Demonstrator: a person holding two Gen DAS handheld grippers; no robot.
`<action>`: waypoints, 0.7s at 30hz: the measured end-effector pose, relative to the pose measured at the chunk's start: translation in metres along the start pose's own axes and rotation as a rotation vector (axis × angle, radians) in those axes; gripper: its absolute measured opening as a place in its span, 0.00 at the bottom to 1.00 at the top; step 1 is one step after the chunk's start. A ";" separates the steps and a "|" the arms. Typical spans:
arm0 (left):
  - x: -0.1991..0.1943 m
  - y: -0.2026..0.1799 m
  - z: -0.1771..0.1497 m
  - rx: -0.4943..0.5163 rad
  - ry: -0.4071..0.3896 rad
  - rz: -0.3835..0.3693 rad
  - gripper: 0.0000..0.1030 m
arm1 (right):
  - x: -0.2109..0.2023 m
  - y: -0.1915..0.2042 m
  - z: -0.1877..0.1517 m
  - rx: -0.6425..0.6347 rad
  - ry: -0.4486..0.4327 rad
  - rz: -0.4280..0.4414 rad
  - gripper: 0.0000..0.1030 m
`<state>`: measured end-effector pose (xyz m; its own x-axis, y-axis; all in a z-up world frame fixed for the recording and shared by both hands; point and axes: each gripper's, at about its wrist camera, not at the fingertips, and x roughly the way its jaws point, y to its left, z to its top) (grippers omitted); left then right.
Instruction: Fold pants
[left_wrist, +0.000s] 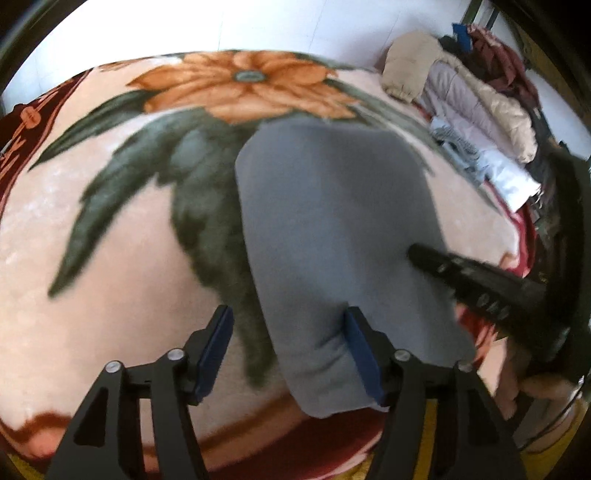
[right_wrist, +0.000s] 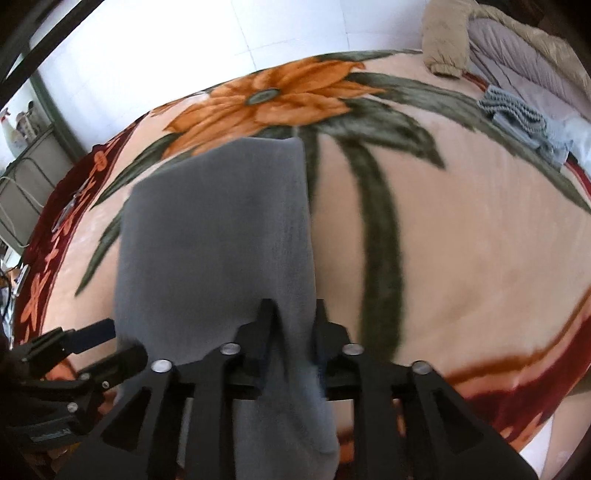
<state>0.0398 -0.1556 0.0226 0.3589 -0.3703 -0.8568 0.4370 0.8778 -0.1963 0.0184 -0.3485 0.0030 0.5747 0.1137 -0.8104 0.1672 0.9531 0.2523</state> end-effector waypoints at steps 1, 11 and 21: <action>0.002 0.003 -0.002 -0.006 0.000 -0.007 0.69 | 0.001 -0.006 -0.001 0.014 -0.002 0.009 0.40; -0.005 0.011 0.005 -0.063 -0.006 -0.098 0.69 | -0.004 -0.040 -0.020 0.270 0.065 0.238 0.51; 0.020 0.004 0.010 -0.079 0.036 -0.137 0.68 | 0.011 -0.021 -0.019 0.151 0.050 0.208 0.68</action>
<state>0.0571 -0.1630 0.0093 0.2703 -0.4779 -0.8358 0.4133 0.8416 -0.3476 0.0060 -0.3615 -0.0208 0.5699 0.3199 -0.7569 0.1695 0.8555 0.4892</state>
